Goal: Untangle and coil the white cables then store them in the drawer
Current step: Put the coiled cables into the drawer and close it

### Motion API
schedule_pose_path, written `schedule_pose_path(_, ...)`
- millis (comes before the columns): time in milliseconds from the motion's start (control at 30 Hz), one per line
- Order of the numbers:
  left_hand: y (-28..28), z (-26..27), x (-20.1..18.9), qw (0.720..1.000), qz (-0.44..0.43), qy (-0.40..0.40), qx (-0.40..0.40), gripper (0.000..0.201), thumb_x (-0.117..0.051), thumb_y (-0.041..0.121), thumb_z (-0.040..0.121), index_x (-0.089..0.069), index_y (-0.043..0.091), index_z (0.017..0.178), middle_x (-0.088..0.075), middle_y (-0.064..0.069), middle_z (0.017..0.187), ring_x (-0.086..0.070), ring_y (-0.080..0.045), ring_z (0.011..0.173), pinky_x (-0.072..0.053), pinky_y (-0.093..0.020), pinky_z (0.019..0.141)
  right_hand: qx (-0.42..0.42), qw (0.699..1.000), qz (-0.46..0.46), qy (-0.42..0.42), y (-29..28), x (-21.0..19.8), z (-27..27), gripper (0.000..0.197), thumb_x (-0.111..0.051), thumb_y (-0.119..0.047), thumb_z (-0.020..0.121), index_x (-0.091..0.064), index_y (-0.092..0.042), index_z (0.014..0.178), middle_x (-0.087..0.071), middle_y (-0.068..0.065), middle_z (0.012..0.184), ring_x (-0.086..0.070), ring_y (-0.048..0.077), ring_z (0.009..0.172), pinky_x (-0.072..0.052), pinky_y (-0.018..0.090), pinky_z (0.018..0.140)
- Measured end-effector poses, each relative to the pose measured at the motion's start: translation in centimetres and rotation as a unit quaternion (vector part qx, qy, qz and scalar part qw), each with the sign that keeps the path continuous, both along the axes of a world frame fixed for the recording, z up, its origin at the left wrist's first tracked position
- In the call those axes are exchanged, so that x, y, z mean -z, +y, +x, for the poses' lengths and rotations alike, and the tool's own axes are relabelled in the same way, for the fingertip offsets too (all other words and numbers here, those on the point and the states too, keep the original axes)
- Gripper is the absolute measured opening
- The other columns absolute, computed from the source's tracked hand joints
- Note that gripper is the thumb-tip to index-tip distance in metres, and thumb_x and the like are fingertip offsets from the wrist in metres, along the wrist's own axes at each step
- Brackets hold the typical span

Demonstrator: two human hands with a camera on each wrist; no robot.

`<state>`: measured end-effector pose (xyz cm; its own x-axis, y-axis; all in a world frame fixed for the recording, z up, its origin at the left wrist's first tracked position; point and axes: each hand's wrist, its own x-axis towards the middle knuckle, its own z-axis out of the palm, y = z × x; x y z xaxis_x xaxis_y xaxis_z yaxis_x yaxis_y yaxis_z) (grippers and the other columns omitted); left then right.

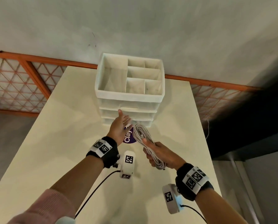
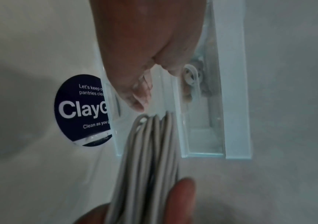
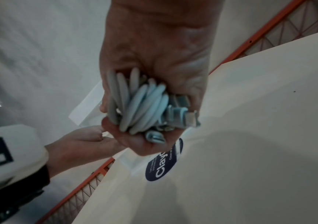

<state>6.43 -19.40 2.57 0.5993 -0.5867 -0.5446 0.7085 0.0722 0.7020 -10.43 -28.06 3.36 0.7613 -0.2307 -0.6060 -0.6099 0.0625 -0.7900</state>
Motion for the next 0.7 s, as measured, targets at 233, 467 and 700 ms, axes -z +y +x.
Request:
schedule_pose_path(233,0.0,-0.7,1.7,0.999,-0.017,-0.006,-0.033,0.054,-0.036,0.042,0.097,-0.042,-0.006,0.123,-0.054,-0.018,0.117,-0.059,-0.015,0.097,-0.05,-0.025,0.086,-0.002,1.0,-0.003,0.004,-1.2,0.4,-1.2,0.055,-0.05,-0.068,0.08,-0.051,-0.014,0.07,-0.049,-0.003,0.056,-0.048,0.016,0.046,-0.045,0.026,0.051)
schedule_pose_path(467,3.2,-3.3,2.6,0.999,-0.003,-0.03,-0.03,0.054,-0.038,0.041,0.097,-0.048,-0.007,0.12,-0.061,-0.018,0.114,-0.062,-0.018,0.098,-0.054,-0.021,0.077,-0.072,0.996,-0.047,-0.039,-2.7,-4.1,1.3,0.049,-0.045,-0.059,0.089,-0.051,-0.017,0.063,-0.048,-0.002,0.054,-0.046,0.016,0.044,-0.044,0.025,0.05)
schedule_pose_path(700,4.9,-4.6,2.0,0.999,-0.014,-0.002,-0.028,0.039,-0.042,0.037,0.097,-0.059,0.003,0.095,-0.064,-0.015,0.095,-0.062,-0.017,0.086,-0.055,-0.017,0.072,-0.236,0.951,-0.196,0.039,-2.6,-6.2,9.7,0.061,-0.048,-0.068,0.083,-0.063,-0.009,0.077,-0.06,0.006,0.065,-0.054,0.016,0.05,-0.046,0.023,0.05)
